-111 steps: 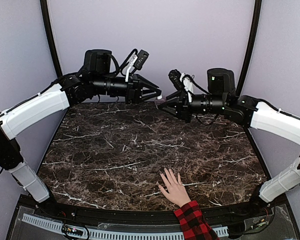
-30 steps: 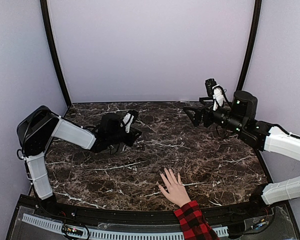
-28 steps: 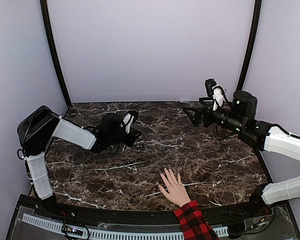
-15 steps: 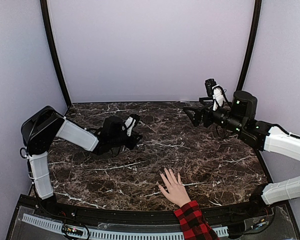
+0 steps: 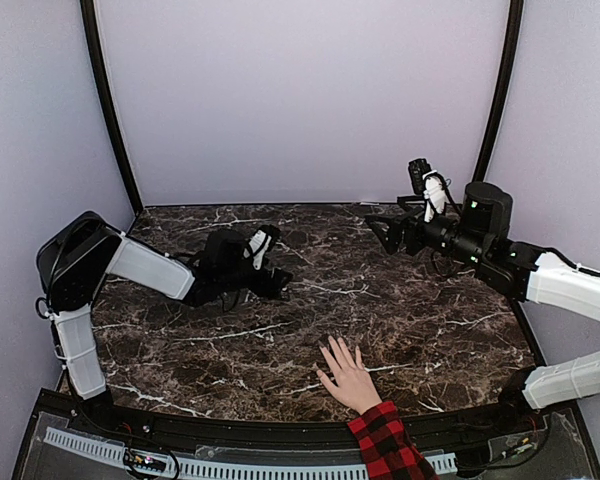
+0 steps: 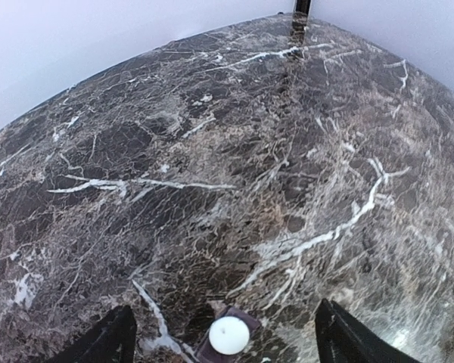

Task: Paint the nails
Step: Put down the nail polish bottle at the center of the board, then reset both arms

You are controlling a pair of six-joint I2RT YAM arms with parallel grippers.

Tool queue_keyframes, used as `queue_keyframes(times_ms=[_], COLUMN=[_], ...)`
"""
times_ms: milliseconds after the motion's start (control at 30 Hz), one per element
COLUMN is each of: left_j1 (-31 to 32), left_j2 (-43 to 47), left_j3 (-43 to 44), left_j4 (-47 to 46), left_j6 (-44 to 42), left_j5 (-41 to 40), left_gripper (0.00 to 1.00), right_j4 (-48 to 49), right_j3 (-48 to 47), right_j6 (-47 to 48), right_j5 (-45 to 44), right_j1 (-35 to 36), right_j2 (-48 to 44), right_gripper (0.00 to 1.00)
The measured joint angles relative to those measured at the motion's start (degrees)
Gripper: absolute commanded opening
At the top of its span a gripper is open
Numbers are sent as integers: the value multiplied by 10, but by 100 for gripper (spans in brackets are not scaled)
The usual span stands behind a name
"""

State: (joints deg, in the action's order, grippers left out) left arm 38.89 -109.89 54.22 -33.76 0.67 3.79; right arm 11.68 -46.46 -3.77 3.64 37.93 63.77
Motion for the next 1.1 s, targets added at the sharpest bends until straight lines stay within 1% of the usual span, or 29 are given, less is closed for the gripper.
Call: queue_keyframes(times_ms=[100, 167, 300, 433, 600, 700, 800, 933, 1100], left_j1=[0, 0, 0, -2, -28, -55, -80, -92, -95], left_j2=[13, 22, 57, 105, 166, 202, 241, 287, 280], left_j3=[19, 34, 46, 74, 114, 121, 105, 44, -17], left_j4=[30, 50, 95, 158, 239, 278, 309, 321, 331], left_j6=[4, 9, 17, 27, 64, 94, 121, 148, 177], left_j5=[0, 0, -1, -3, 14, 20, 17, 9, 3], left_gripper=[96, 98, 99, 99, 99, 99, 99, 99, 99], right_j4=[0, 0, -2, -5, -16, -18, -10, 0, 19], right_j3=[0, 0, 0, 0, 0, 2, 27, 82, 142], right_j6=[-1, -2, -7, -16, -35, -49, -67, -90, -114], right_j5=[0, 0, 2, 11, 25, 28, 32, 39, 43], right_j1=[0, -1, -9, -25, -54, -69, -77, -80, -80], right_j2=[0, 0, 0, 0, 0, -1, -7, -7, 6], right_gripper=[99, 99, 99, 99, 99, 99, 99, 99, 99])
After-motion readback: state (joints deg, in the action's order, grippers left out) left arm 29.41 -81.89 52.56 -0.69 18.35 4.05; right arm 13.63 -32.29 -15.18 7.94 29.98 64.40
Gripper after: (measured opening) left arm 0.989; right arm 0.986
